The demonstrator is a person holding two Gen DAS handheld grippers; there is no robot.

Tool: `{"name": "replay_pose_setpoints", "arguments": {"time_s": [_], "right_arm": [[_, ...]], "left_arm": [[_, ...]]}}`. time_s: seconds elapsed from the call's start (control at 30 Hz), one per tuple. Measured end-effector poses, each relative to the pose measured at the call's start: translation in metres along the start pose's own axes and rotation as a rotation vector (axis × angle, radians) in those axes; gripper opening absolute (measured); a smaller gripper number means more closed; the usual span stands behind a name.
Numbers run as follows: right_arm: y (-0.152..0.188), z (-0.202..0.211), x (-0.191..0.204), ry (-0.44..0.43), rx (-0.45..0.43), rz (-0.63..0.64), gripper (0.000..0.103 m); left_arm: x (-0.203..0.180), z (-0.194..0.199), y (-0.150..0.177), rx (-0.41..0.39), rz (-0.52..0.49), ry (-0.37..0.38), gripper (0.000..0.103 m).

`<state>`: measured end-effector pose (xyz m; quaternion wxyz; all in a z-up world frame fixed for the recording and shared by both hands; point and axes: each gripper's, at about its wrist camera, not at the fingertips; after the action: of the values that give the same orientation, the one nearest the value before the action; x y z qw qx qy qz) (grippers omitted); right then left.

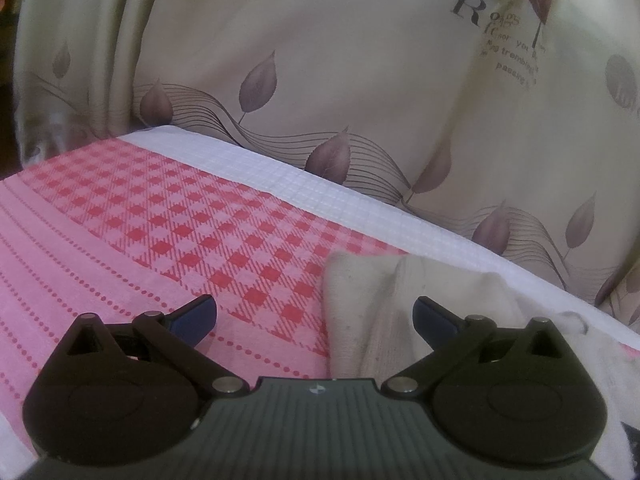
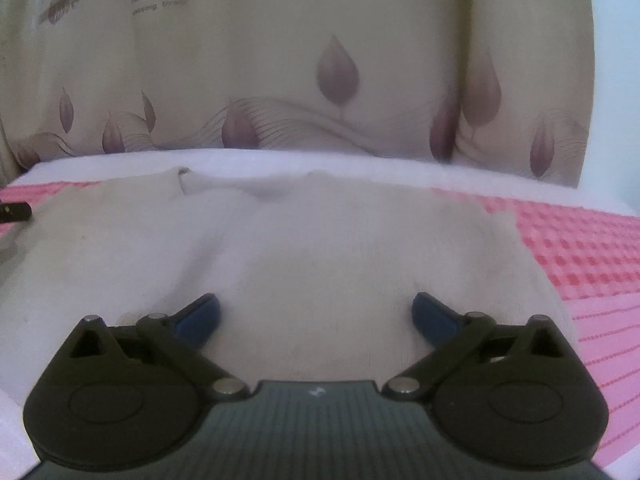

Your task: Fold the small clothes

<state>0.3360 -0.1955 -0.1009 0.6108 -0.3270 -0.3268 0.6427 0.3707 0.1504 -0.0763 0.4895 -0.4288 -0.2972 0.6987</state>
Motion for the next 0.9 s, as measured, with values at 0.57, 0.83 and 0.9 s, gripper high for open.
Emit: {"name": "replay_pose_setpoints", "arguments": {"time_s": [0.57, 0.83, 0.9], "right_arm": [[0.0082, 0.004, 0.002, 0.026, -0.018, -0.023, 0.103], [0.0086, 0.0051, 0.001, 0.033, -0.021, -0.019, 0.103], [0.009, 0.0058, 0.0015, 0.038, -0.023, -0.018, 0.103]], "left_arm": [[0.0016, -0.0003, 0.0, 0.005, 0.003, 0.014, 0.103], [-0.0004, 0.0006, 0.0, 0.001, -0.01, 0.008, 0.103], [0.0009, 0.001, 0.0, -0.002, -0.002, 0.006, 0.103]]}}
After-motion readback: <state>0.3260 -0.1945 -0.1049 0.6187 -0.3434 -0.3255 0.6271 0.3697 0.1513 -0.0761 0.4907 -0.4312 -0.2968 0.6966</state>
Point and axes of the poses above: each gripper's, at about its wrist camera, not at the fingertips, and z roughly against the way its jaws point, x to its left, y to its underside, and after that the axes turned 7 degrees about y, right-handed
